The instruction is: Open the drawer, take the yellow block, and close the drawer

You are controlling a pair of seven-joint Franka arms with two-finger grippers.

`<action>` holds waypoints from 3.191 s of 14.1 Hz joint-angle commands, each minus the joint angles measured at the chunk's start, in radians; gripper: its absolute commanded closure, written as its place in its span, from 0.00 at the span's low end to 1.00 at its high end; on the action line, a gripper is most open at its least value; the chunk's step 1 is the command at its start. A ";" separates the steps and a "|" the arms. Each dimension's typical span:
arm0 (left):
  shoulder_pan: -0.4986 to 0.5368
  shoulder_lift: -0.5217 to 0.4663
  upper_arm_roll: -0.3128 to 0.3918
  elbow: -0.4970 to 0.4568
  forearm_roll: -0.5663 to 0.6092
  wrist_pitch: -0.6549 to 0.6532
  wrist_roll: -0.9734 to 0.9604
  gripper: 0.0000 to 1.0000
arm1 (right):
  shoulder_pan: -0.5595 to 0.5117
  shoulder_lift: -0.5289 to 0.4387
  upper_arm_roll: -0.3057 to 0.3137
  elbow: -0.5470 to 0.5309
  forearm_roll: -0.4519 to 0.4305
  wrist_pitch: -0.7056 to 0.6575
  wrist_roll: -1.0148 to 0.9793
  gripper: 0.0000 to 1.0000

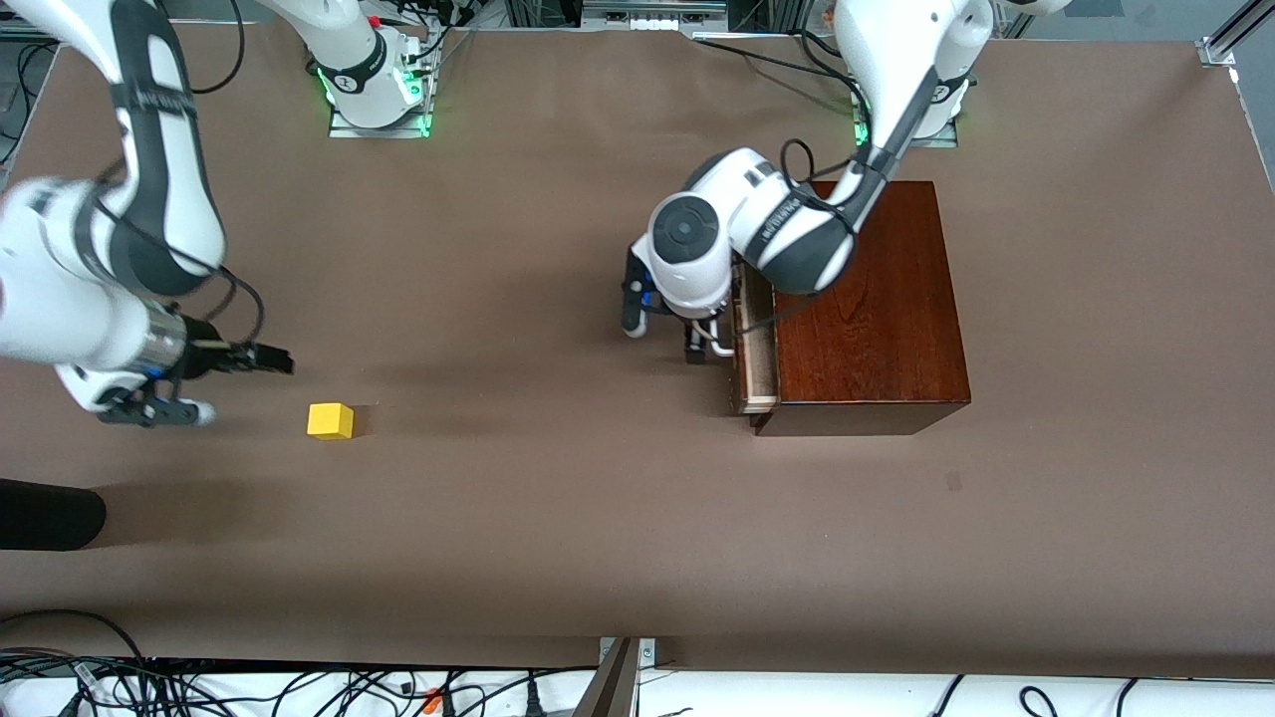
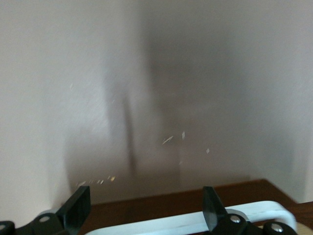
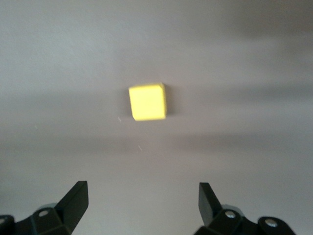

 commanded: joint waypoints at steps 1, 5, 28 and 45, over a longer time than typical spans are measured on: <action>0.022 -0.020 0.018 -0.008 0.048 -0.012 0.044 0.00 | 0.003 -0.126 0.014 -0.026 -0.097 -0.110 0.063 0.00; 0.036 -0.022 0.019 -0.005 0.050 -0.034 0.045 0.00 | 0.011 -0.259 0.034 -0.029 -0.184 -0.196 0.063 0.00; 0.320 -0.305 0.031 0.215 -0.123 -0.468 -0.571 0.00 | -0.318 -0.380 0.388 0.008 -0.212 -0.244 0.089 0.00; 0.516 -0.657 0.139 -0.236 -0.053 -0.287 -0.930 0.00 | -0.318 -0.379 0.368 0.014 -0.168 -0.244 0.107 0.00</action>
